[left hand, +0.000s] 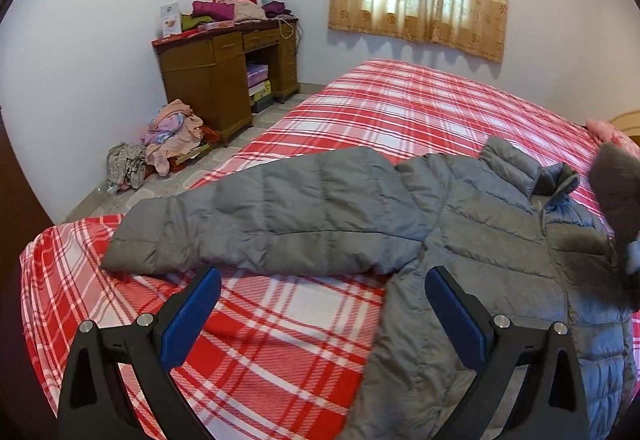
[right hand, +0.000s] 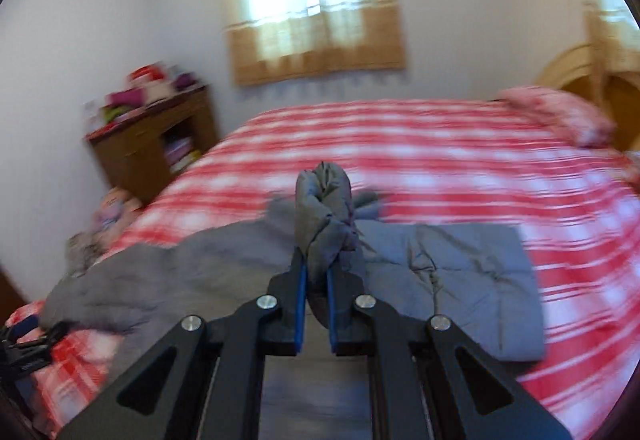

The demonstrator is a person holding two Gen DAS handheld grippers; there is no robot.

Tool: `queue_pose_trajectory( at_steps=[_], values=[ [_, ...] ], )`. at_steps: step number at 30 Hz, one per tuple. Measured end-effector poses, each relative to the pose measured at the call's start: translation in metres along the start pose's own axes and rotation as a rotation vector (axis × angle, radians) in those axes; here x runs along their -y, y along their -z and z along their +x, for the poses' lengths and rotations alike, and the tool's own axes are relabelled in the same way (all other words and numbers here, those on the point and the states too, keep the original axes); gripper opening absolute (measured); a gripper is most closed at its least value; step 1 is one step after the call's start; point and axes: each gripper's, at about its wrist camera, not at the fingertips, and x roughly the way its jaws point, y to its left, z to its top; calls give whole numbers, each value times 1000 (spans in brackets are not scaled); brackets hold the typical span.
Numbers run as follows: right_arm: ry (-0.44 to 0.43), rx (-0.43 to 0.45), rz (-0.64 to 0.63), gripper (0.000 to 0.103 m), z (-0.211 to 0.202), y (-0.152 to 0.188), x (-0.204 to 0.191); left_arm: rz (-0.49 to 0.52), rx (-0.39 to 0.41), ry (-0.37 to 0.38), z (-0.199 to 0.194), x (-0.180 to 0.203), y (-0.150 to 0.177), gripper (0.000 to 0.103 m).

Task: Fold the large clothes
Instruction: 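Lift the sleeve and fold it across the jacket body with the right tool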

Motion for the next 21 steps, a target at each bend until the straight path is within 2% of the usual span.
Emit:
queue_pose_trajectory(
  at_steps=[3, 7, 9, 10, 11, 12, 13, 15, 16, 17, 19, 21],
  values=[
    [-89, -72, -21, 11, 47, 23, -41, -6, -15, -33, 8, -10, 1, 102],
    [-176, -141, -50, 12, 89, 49, -78, -31, -9, -24, 15, -22, 2, 102],
    [-219, -157, -44, 19, 100, 60, -90, -34, -6, -23, 20, -26, 1, 102],
    [-238, -175, -36, 34, 102, 62, -92, -33, -6, -19, 23, -27, 1, 102],
    [-273, -201, -15, 61, 103, 64, -90, -34, -7, -15, 25, -26, 0, 102],
    [-294, -198, 5, 71, 96, 65, -87, -34, -10, -11, 28, -25, -1, 102],
    [-314, -172, 26, 76, 87, 63, -80, -31, -14, -3, 30, -23, -2, 102],
    [-344, -148, 48, 76, 68, 56, -62, -25, -18, 9, 33, -16, -5, 102],
    [-355, -138, 60, 70, 59, 53, -53, -20, -18, 17, 34, -10, -7, 102],
    [-360, -124, 68, 52, 51, 49, -43, -14, -18, 28, 34, -5, -9, 102],
    [-305, -115, 55, 30, 37, 41, -20, 13, -12, 50, 33, 9, -13, 102],
    [-201, -96, 60, 27, 26, 38, 13, 62, 8, 64, 31, 31, -20, 102]
  ],
)
